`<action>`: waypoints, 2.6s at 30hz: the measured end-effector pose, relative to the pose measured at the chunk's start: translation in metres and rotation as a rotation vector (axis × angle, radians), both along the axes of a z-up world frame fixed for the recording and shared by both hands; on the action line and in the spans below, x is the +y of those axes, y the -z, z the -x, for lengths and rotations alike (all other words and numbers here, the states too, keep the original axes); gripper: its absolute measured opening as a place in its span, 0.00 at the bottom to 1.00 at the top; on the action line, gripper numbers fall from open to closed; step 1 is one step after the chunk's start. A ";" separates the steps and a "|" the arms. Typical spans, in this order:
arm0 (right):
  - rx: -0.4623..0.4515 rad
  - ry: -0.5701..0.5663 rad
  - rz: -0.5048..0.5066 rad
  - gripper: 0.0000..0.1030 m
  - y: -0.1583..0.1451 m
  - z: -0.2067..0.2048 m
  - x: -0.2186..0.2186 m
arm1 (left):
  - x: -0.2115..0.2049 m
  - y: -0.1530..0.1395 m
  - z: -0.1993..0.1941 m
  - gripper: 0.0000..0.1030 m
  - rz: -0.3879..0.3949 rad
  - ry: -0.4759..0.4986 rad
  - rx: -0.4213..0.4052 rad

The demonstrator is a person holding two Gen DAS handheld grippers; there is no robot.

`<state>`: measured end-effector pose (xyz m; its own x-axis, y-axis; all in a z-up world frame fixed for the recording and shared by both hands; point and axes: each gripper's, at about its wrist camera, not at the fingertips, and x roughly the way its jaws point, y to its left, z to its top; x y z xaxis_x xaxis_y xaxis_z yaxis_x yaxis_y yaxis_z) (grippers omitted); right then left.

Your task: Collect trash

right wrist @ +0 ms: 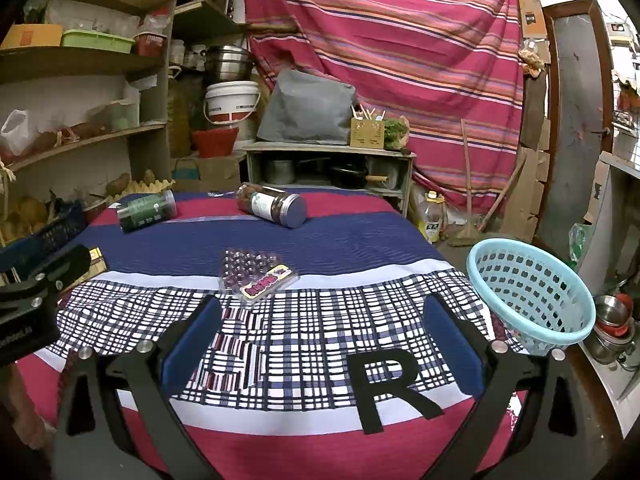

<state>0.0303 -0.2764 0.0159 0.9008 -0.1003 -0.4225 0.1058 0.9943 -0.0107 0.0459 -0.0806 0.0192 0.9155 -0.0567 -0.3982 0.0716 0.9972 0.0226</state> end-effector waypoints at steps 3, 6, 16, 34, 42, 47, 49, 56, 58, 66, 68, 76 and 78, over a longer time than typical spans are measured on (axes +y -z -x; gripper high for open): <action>-0.002 -0.001 -0.003 0.95 0.000 0.000 0.000 | 0.000 0.000 0.000 0.95 -0.004 0.000 -0.002; 0.002 -0.003 -0.001 0.95 0.000 0.000 0.000 | -0.001 0.000 0.000 0.95 -0.006 0.004 -0.004; -0.002 -0.010 0.016 0.95 -0.002 0.002 0.007 | -0.002 0.000 -0.001 0.95 -0.006 0.011 -0.007; 0.002 -0.011 0.018 0.95 -0.002 0.002 0.010 | -0.003 0.001 -0.002 0.95 -0.003 0.015 -0.013; 0.002 -0.012 0.018 0.95 -0.002 0.002 0.010 | -0.003 0.001 -0.001 0.95 -0.002 0.015 -0.013; 0.001 -0.011 0.018 0.95 -0.002 0.002 0.010 | -0.003 0.001 -0.002 0.95 0.000 0.016 -0.015; 0.001 -0.012 0.019 0.95 -0.002 0.002 0.010 | -0.003 0.001 -0.001 0.95 0.000 0.016 -0.016; 0.000 -0.011 0.018 0.95 -0.002 0.002 0.011 | -0.003 0.001 -0.002 0.95 0.000 0.014 -0.017; -0.002 -0.012 0.018 0.95 -0.002 0.002 0.011 | -0.003 0.001 -0.002 0.95 0.001 0.016 -0.015; -0.003 -0.013 0.018 0.95 -0.002 0.002 0.011 | -0.003 0.001 -0.002 0.95 0.001 0.014 -0.018; 0.000 -0.012 0.017 0.95 -0.002 0.002 0.011 | -0.003 0.001 -0.001 0.95 0.002 0.012 -0.019; 0.000 -0.013 0.017 0.95 -0.002 0.002 0.011 | -0.003 0.000 0.000 0.95 0.012 0.015 -0.022; -0.002 -0.013 0.017 0.95 -0.002 0.002 0.011 | -0.004 0.000 0.001 0.95 0.010 0.016 -0.023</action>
<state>0.0280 -0.2654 0.0179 0.9027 -0.0958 -0.4194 0.0929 0.9953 -0.0274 0.0451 -0.0845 0.0189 0.9233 -0.0749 -0.3767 0.0866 0.9961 0.0142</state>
